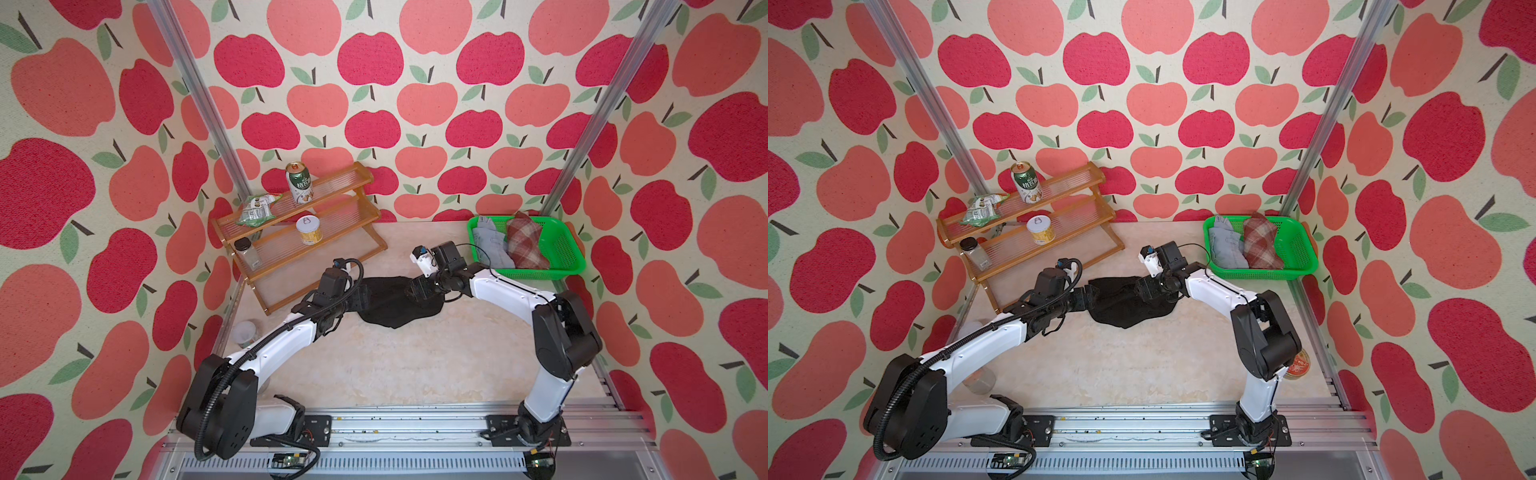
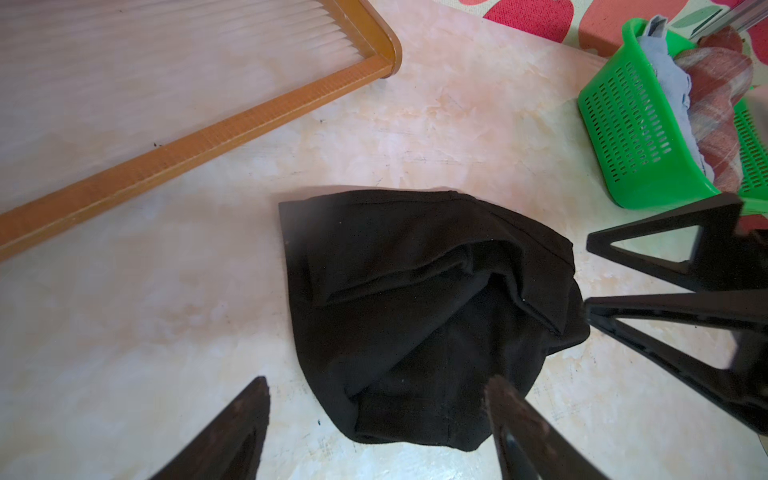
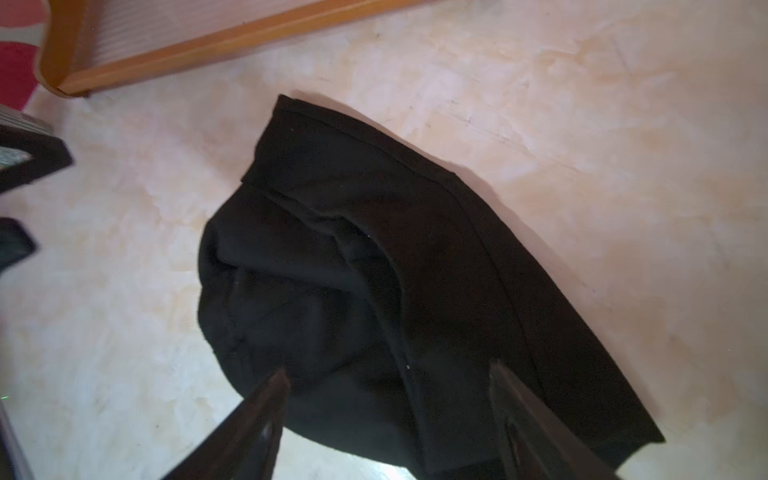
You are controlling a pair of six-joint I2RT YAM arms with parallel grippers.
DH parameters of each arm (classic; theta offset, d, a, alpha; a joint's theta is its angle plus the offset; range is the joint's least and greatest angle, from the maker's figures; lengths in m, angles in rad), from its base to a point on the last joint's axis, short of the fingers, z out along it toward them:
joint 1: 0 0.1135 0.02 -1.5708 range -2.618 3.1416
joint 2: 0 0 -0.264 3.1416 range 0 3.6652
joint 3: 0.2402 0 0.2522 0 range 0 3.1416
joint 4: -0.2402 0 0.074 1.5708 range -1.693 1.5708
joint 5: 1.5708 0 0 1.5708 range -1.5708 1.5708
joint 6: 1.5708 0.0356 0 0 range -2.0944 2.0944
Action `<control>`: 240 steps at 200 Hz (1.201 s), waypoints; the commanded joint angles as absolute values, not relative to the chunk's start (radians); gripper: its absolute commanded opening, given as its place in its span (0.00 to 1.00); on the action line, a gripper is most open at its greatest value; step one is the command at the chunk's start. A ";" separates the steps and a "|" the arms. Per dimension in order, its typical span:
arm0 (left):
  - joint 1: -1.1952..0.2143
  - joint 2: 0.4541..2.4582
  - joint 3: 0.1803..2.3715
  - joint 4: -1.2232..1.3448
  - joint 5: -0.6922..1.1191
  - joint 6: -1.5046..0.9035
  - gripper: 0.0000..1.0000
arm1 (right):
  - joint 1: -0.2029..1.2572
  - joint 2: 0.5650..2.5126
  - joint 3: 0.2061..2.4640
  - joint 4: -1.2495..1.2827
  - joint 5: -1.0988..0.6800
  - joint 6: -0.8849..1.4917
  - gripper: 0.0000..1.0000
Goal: Roll up the skirts
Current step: Flatten out the skirt at the center of the board.
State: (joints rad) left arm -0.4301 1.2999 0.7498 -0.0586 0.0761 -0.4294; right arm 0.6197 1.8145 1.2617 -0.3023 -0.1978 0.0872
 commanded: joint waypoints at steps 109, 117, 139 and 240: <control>-0.392 1.316 0.739 -0.034 0.094 -0.446 0.84 | 0.693 2.029 1.320 -0.304 0.089 0.082 0.58; -0.392 1.315 0.736 -0.034 0.094 -0.446 0.84 | 0.690 2.025 1.318 -0.306 0.108 0.095 0.46; -0.386 1.309 0.729 -0.034 0.092 -0.444 0.84 | 0.678 1.977 1.301 -0.295 0.112 0.118 0.17; -0.387 1.229 0.611 0.230 0.245 -0.375 0.86 | 0.656 1.715 1.381 -0.436 -0.173 0.105 0.16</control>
State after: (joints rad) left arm -0.3897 1.1988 0.6212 0.1158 0.1486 -0.3931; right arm 0.6758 1.7348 1.3457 -0.3511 -0.0853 0.1055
